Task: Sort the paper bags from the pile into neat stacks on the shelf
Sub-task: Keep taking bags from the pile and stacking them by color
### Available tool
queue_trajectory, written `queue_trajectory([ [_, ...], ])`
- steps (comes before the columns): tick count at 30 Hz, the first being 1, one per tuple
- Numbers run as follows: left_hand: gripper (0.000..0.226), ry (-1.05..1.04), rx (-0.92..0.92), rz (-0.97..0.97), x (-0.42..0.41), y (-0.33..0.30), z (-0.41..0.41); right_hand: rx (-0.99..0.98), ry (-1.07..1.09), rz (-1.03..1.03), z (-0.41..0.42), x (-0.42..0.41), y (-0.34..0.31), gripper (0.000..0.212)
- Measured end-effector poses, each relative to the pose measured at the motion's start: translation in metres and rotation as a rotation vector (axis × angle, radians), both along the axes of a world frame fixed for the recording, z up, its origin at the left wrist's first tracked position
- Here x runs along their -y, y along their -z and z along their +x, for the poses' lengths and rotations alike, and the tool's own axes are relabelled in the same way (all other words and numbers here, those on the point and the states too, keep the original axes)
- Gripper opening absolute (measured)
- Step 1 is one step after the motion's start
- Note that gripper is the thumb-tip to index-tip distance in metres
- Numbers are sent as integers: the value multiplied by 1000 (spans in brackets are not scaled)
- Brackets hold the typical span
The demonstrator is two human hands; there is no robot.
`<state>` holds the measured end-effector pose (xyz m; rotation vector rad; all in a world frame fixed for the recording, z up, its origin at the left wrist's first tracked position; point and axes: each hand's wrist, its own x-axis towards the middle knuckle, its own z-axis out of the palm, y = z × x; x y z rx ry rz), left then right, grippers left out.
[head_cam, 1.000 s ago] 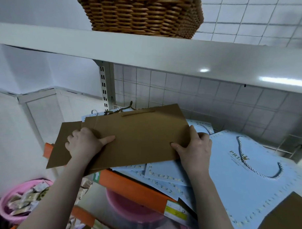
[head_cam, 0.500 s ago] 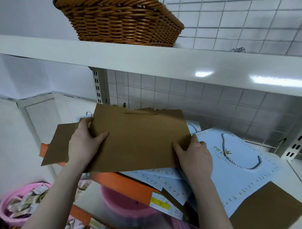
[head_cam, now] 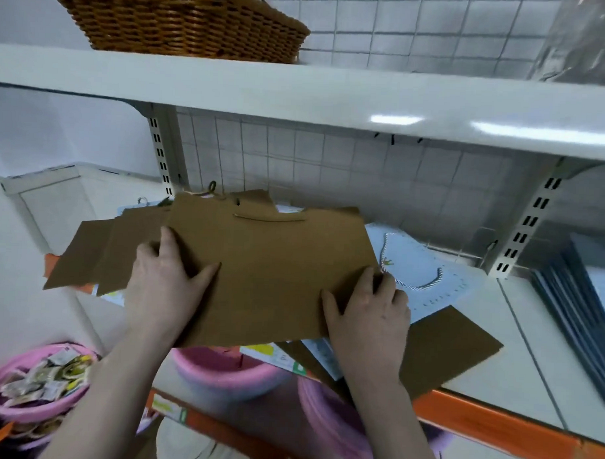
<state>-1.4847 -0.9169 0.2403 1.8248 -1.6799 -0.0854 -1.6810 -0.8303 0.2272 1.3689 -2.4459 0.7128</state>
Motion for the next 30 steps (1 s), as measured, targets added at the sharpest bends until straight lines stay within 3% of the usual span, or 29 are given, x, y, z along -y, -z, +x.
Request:
queue_trajectory([
  [3,90,50,5,-7,-22,-1,-1,0,29,84,-1,-27,-2,71],
  [8,87,117,-26,-1,-68,3,8,-27,115,-107,10,-83,11,58],
  [15,80,215,-78,84,-139,17,1,-62,160,-94,11,-177,27,53],
  [23,78,443,-101,37,-206,-1,-88,-146,374,-207,-56,-274,18,47],
  [30,71,574,-116,-15,-299,-13,-219,-162,494,-247,-160,-383,14,50],
])
